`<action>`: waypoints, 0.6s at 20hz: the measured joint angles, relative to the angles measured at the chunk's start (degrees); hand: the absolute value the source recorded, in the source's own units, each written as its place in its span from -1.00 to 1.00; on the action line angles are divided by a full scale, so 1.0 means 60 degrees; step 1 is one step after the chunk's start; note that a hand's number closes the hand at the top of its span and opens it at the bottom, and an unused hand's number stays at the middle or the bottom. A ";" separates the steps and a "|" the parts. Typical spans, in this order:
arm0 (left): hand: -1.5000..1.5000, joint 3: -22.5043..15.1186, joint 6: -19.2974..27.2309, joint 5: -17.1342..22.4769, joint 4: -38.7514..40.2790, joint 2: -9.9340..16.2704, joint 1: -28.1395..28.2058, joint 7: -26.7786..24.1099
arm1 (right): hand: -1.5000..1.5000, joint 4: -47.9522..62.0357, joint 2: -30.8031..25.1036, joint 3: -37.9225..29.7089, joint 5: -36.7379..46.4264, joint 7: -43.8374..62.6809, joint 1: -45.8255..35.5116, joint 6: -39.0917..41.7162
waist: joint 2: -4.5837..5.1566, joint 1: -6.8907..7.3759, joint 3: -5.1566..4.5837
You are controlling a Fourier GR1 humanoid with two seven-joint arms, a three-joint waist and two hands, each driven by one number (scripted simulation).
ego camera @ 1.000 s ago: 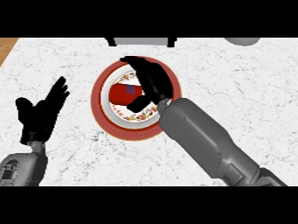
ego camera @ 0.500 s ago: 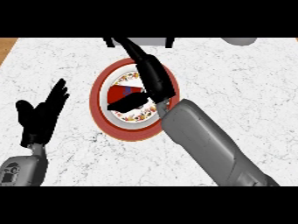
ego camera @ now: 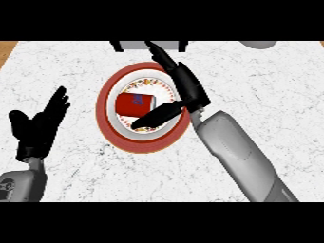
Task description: Pick the can from the plate and place it in the plate
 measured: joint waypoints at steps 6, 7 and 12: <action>0.00 -0.0071 0.0100 -0.0167 -0.0055 -0.0153 -0.0003 0.0040 | -1.00 0.0418 -0.0357 -0.0928 0.0060 -0.0799 0.0201 0.0953 | 0.0007 0.0010 -0.0001; 0.00 0.0006 0.0035 -0.0118 -0.0069 -0.0083 -0.0011 0.0044 | -1.00 0.0424 -0.0456 -0.1036 0.0072 -0.0941 0.0327 0.1112 | 0.0007 0.0007 -0.0002; 0.00 0.0175 -0.0167 -0.0030 -0.0128 0.0040 0.0031 0.0082 | -1.00 0.0894 -0.0625 -0.1694 0.0275 -0.1310 0.0224 0.1601 | 0.0008 0.0015 -0.0001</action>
